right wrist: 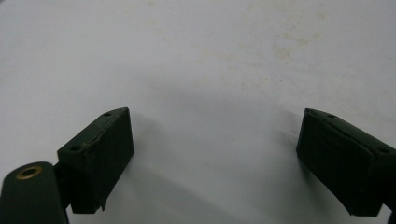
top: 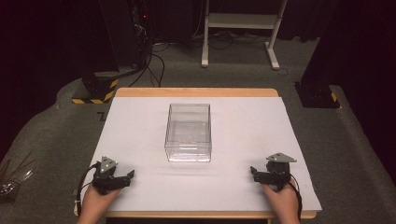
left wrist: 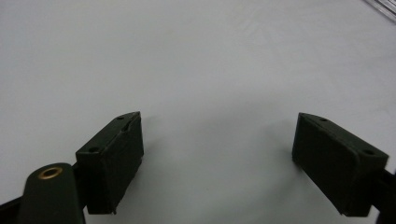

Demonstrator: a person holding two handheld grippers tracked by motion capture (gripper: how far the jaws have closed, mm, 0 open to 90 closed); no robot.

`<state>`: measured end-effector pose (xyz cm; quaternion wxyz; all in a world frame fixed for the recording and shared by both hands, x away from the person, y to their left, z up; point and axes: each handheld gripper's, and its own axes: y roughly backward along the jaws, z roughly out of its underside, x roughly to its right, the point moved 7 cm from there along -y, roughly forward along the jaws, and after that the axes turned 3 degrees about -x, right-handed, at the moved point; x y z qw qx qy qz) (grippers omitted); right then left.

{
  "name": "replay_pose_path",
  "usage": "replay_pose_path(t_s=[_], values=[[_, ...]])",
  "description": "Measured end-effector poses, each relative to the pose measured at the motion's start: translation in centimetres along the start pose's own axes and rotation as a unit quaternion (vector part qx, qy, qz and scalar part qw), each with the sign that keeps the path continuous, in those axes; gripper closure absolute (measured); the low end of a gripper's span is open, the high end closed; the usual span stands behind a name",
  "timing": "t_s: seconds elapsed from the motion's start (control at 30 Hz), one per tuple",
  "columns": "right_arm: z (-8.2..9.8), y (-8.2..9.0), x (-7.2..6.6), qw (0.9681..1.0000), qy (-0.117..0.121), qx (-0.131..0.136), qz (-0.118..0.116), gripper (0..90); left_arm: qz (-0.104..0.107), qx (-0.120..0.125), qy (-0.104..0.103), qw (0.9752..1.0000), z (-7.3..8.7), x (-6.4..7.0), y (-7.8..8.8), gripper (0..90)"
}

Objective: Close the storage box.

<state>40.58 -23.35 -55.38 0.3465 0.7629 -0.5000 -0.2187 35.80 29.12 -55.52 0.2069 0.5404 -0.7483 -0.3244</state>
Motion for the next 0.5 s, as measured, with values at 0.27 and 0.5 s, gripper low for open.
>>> replay_pose_path(t_s=[0.27, 0.5], values=[[0.00, 0.01, 0.00, 1.0000, -0.001, 0.001, -0.001, 10.9, 0.009, -0.002, 0.009, 0.9999, 0.05, -0.03, -0.06, 17.0], [-0.01, 0.03, 0.02, 1.0000, 0.000, 0.002, 0.002, 11.6, 0.011, -0.002, 0.008, 0.9999, 0.05, -0.06, -0.05, 17.0]])
